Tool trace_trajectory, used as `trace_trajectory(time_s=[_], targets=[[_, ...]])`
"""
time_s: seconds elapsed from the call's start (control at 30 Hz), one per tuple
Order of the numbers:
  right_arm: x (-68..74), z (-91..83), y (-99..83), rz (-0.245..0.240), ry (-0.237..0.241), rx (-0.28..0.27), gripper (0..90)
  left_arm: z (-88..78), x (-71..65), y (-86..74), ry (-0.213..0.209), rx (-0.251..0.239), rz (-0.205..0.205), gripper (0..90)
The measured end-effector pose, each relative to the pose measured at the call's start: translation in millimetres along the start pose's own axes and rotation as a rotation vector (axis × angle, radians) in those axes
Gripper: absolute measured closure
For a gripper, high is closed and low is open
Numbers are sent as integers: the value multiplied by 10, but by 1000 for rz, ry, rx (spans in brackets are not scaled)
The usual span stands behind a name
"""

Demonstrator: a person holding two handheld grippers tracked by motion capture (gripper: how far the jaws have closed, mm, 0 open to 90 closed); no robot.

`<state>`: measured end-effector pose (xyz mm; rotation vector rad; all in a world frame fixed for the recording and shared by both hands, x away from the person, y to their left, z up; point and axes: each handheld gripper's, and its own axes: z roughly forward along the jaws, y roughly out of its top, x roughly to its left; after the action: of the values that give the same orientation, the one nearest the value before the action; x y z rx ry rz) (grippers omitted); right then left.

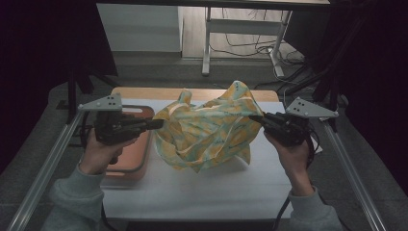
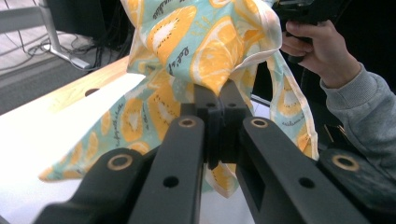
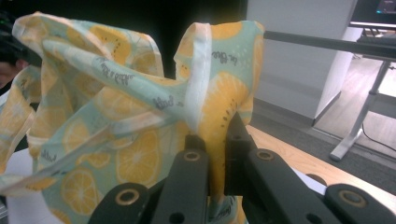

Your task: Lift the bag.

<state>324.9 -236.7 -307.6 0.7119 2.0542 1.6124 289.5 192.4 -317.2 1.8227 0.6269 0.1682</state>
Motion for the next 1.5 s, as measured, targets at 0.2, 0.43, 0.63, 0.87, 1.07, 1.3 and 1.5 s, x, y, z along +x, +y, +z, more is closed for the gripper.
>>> trace_trajectory(time_s=[0.2,0.43,0.63,0.87,1.07,1.3,1.5], targets=[[-209,143,-123,41,-49,52,877,340,240,-147,19,79,-63,887],[-572,522,-571,154,-93,196,877,749,599,-386,30,151,-172,885],[-794,759,-993,237,-120,288,875,1086,796,-575,63,260,-209,878],[-839,761,-1207,276,-79,312,863,1154,794,-674,65,289,-206,854],[-703,594,-1069,204,-32,229,420,943,645,-627,177,213,-136,228],[-509,217,-1002,118,4,174,323,461,570,-748,200,133,-133,165],[-408,5,-1195,91,-4,205,326,348,442,-1042,225,201,-136,181]])
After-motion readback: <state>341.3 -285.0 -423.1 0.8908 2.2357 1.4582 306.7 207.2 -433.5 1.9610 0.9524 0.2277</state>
